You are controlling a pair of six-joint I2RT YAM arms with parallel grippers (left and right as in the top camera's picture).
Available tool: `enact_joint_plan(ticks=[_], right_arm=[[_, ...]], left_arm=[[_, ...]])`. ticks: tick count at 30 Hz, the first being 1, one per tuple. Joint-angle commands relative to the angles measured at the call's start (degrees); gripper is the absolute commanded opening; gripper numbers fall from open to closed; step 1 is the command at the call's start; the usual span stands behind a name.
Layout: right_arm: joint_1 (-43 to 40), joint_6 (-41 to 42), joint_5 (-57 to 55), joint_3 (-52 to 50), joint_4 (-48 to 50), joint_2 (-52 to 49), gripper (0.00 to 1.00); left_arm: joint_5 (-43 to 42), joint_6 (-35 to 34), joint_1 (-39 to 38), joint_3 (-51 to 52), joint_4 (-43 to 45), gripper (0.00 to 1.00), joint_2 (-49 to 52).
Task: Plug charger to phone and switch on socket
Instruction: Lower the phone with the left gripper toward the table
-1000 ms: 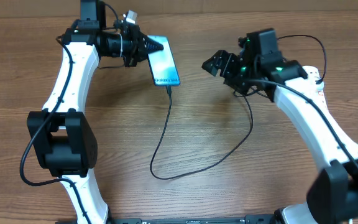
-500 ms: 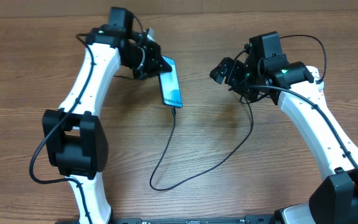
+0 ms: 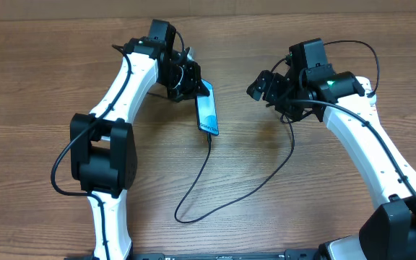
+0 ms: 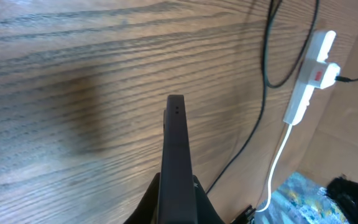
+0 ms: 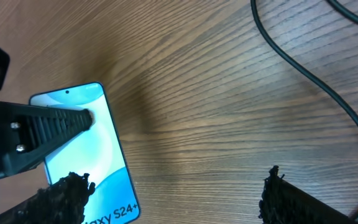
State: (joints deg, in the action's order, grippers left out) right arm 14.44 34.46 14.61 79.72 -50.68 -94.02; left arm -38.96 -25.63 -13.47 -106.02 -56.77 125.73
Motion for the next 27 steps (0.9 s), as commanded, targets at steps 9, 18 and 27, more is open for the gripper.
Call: enact_joint_plan(ticks=[9, 18, 27], right_arm=[[0.07, -0.5, -1.11, 0.59, -0.02, 1.27, 0.91], [0.07, -0.48, -1.33, 0.59, -0.02, 1.27, 0.9], [0.07, -0.48, -1.73, 0.59, -0.07, 1.27, 0.9]], left_arm=[[-1.05, -1.44, -0.28, -0.15, 0.57, 0.04, -0.11], [0.76, -1.84, -2.14, -0.11, 1.66, 0.04, -0.09], [3.43, -4.31, -3.13, -0.09, 3.08, 0.04, 1.14]])
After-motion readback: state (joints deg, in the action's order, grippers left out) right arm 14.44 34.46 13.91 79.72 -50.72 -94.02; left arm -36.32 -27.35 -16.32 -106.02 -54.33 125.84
